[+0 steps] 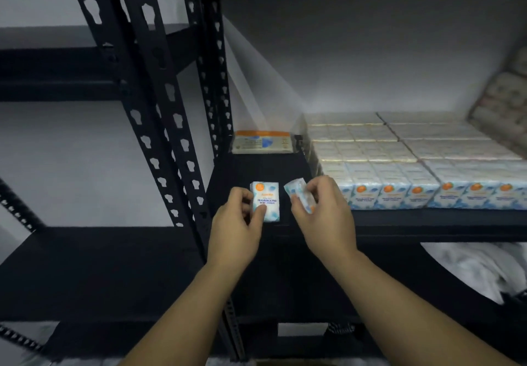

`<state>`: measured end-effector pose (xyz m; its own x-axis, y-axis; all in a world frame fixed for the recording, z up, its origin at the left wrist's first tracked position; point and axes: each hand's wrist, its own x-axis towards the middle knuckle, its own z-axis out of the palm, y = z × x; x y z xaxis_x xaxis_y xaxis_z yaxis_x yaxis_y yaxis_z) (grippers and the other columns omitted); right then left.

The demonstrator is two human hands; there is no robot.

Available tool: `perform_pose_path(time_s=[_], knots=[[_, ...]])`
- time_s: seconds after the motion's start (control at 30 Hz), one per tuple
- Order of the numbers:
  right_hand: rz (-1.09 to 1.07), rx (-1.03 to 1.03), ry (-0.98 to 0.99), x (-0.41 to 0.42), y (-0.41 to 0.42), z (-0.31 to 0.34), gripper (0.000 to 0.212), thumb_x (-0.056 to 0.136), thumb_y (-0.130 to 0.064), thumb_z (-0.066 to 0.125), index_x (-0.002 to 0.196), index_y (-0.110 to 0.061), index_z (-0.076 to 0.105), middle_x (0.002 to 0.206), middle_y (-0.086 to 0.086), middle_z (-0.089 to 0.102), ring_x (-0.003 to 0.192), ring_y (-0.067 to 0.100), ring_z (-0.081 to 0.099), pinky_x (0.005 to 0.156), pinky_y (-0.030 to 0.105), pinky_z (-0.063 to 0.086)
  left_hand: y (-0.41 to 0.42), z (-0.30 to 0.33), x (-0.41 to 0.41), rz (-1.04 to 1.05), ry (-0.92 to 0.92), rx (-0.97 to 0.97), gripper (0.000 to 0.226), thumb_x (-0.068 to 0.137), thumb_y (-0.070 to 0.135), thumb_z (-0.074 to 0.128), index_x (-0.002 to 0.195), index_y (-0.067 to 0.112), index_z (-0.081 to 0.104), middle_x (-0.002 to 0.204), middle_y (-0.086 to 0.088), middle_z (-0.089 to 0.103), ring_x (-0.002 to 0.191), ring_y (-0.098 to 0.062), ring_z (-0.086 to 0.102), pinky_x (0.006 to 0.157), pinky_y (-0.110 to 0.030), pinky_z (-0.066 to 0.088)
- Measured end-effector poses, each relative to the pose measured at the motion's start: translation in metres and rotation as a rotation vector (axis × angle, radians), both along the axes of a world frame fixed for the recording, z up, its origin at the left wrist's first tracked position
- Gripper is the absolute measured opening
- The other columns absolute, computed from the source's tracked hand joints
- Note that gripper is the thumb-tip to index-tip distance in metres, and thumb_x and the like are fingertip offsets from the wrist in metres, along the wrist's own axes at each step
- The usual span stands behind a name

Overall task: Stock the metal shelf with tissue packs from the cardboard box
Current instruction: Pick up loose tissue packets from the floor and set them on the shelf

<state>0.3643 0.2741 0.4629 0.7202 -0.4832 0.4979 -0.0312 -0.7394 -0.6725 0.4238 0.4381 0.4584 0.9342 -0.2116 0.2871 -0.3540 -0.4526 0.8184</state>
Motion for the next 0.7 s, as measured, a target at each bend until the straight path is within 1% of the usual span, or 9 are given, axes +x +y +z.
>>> perform_pose_path(time_s=[0.07, 0.13, 0.23, 0.33, 0.37, 0.43, 0.53, 0.6, 0.7], knots=[[0.007, -0.063, -0.006, 0.007, 0.004, -0.008, 0.024, 0.094, -0.029, 0.072, 0.098, -0.030, 0.049, 0.099, -0.015, 0.051, 0.083, 0.006, 0.053, 0.065, 0.026, 0.044, 0.003, -0.005, 0.005, -0.028, -0.038, 0.024, 0.020, 0.099, 0.033, 0.066, 0.116, 0.037, 0.055, 0.099, 0.014, 0.067, 0.091, -0.002, 0.065, 0.077, -0.027, 0.056], [0.016, -0.089, 0.001, 0.011, 0.006, -0.013, 0.019, 0.094, -0.028, 0.072, 0.101, -0.026, 0.055, 0.103, -0.013, 0.052, 0.086, 0.007, 0.054, 0.068, 0.026, 0.046, 0.005, -0.009, 0.009, -0.043, -0.070, 0.031, 0.025, 0.100, 0.035, 0.063, 0.125, 0.038, 0.057, 0.109, 0.013, 0.064, 0.098, -0.003, 0.063, 0.081, -0.023, 0.053], [0.040, -0.079, 0.011, 0.011, 0.004, -0.019, 0.019, 0.094, -0.027, 0.073, 0.110, -0.022, 0.064, 0.108, -0.013, 0.053, 0.090, 0.002, 0.054, 0.074, 0.015, 0.044, 0.010, -0.013, 0.013, -0.066, -0.059, 0.051, 0.033, 0.097, 0.041, 0.066, 0.130, 0.038, 0.062, 0.114, 0.014, 0.059, 0.097, -0.001, 0.061, 0.077, -0.012, 0.044], [0.095, -0.075, -0.005, 0.007, 0.001, -0.024, 0.029, 0.092, -0.021, 0.073, 0.121, -0.020, 0.069, 0.109, -0.014, 0.052, 0.087, -0.001, 0.054, 0.078, 0.008, 0.041, 0.014, -0.017, 0.018, -0.100, -0.071, 0.082, 0.041, 0.087, 0.046, 0.076, 0.126, 0.034, 0.071, 0.114, 0.018, 0.058, 0.097, 0.004, 0.059, 0.077, -0.006, 0.041], [0.115, -0.075, -0.012, 0.006, 0.000, -0.026, 0.032, 0.092, -0.019, 0.073, 0.124, -0.019, 0.070, 0.108, -0.013, 0.052, 0.087, 0.000, 0.056, 0.080, 0.009, 0.042, 0.015, -0.019, 0.019, -0.108, -0.083, 0.094, 0.042, 0.085, 0.046, 0.078, 0.124, 0.032, 0.072, 0.113, 0.018, 0.058, 0.096, 0.004, 0.059, 0.077, -0.006, 0.041], [0.141, -0.079, -0.032, 0.005, -0.002, -0.029, 0.034, 0.093, -0.015, 0.072, 0.127, -0.018, 0.072, 0.108, -0.011, 0.051, 0.083, 0.004, 0.058, 0.081, 0.017, 0.048, 0.017, -0.020, 0.022, -0.107, -0.105, 0.113, 0.040, 0.084, 0.044, 0.080, 0.121, 0.029, 0.073, 0.111, 0.016, 0.059, 0.095, 0.003, 0.060, 0.076, -0.006, 0.041], [0.144, -0.104, -0.058, 0.005, -0.004, -0.027, 0.036, 0.093, -0.013, 0.072, 0.128, -0.019, 0.070, 0.107, -0.014, 0.051, 0.084, 0.005, 0.058, 0.080, 0.023, 0.052, 0.018, -0.023, 0.024, -0.075, -0.125, 0.113, 0.036, 0.086, 0.042, 0.080, 0.116, 0.023, 0.073, 0.111, 0.013, 0.061, 0.093, 0.003, 0.060, 0.075, -0.011, 0.046], [0.123, -0.098, -0.064, 0.005, -0.003, -0.025, 0.031, 0.091, -0.016, 0.076, 0.121, -0.023, 0.066, 0.102, -0.020, 0.052, 0.087, 0.005, 0.058, 0.077, 0.023, 0.052, 0.017, -0.024, 0.024, -0.063, -0.134, 0.121, 0.033, 0.087, 0.041, 0.080, 0.113, 0.023, 0.071, 0.111, 0.013, 0.060, 0.093, 0.004, 0.059, 0.072, -0.010, 0.045], [0.108, -0.077, -0.075, 0.007, -0.001, -0.026, 0.026, 0.087, -0.022, 0.082, 0.107, -0.022, 0.064, 0.097, -0.022, 0.056, 0.087, 0.006, 0.059, 0.073, 0.027, 0.053, 0.018, -0.023, 0.024, -0.063, -0.153, 0.109, 0.029, 0.089, 0.035, 0.079, 0.115, 0.023, 0.070, 0.111, 0.013, 0.060, 0.091, 0.009, 0.058, 0.067, -0.006, 0.044]])
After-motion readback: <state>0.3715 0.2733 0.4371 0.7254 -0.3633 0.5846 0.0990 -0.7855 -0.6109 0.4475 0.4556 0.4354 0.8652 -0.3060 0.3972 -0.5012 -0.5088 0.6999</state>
